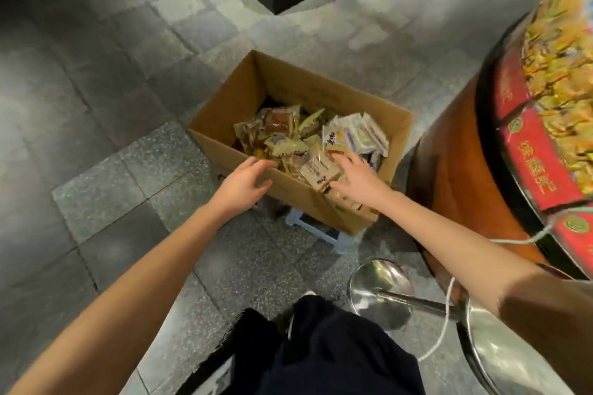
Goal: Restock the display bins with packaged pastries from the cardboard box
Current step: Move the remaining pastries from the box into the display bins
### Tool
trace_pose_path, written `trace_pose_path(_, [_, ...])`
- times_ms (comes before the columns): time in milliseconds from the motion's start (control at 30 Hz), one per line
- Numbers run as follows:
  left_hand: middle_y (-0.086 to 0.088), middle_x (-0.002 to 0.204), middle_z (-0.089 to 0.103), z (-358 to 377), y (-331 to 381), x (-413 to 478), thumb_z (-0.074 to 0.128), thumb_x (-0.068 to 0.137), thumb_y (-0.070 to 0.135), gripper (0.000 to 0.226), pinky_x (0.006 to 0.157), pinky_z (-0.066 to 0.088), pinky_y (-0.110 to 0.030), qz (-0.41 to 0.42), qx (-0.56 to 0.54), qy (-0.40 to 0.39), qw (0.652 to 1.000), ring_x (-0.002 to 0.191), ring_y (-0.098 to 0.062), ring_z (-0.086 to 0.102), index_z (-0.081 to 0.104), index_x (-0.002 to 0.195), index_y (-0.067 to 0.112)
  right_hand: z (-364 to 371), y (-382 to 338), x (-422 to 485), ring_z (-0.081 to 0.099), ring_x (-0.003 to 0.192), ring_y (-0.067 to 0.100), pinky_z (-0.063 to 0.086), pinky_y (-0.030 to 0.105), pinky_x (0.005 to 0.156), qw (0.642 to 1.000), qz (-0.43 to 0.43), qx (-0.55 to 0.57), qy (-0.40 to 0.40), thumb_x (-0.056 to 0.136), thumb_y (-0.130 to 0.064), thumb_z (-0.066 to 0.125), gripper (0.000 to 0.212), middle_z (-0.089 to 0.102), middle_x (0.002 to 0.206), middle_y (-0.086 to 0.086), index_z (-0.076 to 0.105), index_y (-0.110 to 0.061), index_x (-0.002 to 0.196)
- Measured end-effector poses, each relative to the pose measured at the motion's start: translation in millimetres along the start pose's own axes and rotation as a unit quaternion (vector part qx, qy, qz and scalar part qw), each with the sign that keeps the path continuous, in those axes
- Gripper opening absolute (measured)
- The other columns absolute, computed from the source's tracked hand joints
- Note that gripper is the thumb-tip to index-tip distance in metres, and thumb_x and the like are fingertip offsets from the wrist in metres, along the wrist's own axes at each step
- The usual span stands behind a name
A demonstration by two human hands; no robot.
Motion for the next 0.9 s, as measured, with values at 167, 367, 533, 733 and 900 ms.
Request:
trace_pose_path(167, [0.006, 0.127, 0.048, 22, 8, 67, 0.056, 0.097, 0.017, 0.038, 0.097, 0.046, -0.035, 0.032, -0.006, -0.069, 0.997, 0.116, -0.015, 0.051, 0.052, 0.134, 0.025, 3, 42, 21, 0.035, 0.139, 0.028, 0.04, 0.049, 0.108, 0.996, 0.075, 0.037, 0.025, 0.095, -0.042, 0.056, 0.07, 0.02, 0.157, 0.003, 0.021, -0.025, 0.153])
trace_pose_path(367, [0.0, 0.131, 0.051, 39, 2, 150, 0.053, 0.099, 0.02, 0.037, 0.095, 0.044, -0.026, 0.058, -0.016, -0.126, 0.99, 0.114, -0.015, 0.055, 0.053, 0.136, 0.018, -2, 81, 55, 0.044, 0.13, 0.03, 0.042, 0.045, 0.106, 0.982, 0.156, 0.093, 0.047, 0.094, -0.04, 0.059, 0.07, 0.021, 0.157, 0.007, 0.021, -0.025, 0.152])
trace_pose_path(533, [-0.004, 0.132, 0.053, 56, -5, 220, 0.055, 0.098, 0.018, 0.038, 0.095, 0.04, -0.026, 0.083, 0.005, -0.191, 0.978, 0.119, -0.019, 0.053, 0.052, 0.136, 0.019, -2, 104, 83, 0.036, 0.136, 0.031, 0.039, 0.043, 0.108, 0.974, 0.197, 0.099, 0.059, 0.095, -0.035, 0.062, 0.072, 0.025, 0.152, 0.012, 0.021, -0.023, 0.153])
trace_pose_path(733, [-0.006, 0.13, 0.053, 81, -2, 298, 0.055, 0.097, 0.014, 0.041, 0.1, 0.045, -0.035, 0.14, 0.039, -0.225, 0.963, 0.118, -0.021, 0.055, 0.051, 0.137, 0.019, -10, 136, 121, 0.036, 0.137, 0.037, 0.041, 0.042, 0.105, 0.963, 0.227, 0.117, 0.086, 0.095, -0.03, 0.061, 0.074, 0.022, 0.154, 0.014, 0.017, -0.034, 0.154])
trace_pose_path(900, [-0.01, 0.136, 0.047, 111, 2, 341, 0.056, 0.095, 0.01, 0.044, 0.107, 0.031, -0.035, 0.208, 0.092, -0.243, 0.943, 0.129, -0.028, 0.043, 0.051, 0.138, 0.013, -6, 166, 142, 0.033, 0.139, 0.038, 0.031, 0.038, 0.111, 0.955, 0.251, 0.133, 0.085, 0.093, -0.029, 0.064, 0.08, 0.021, 0.155, 0.021, 0.014, -0.026, 0.156])
Point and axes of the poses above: each hand's wrist, its own x-axis towards the middle knuckle, its own z-axis out of the palm, y = z × x, the point moved 2 cm from there along x, towards the middle knuckle
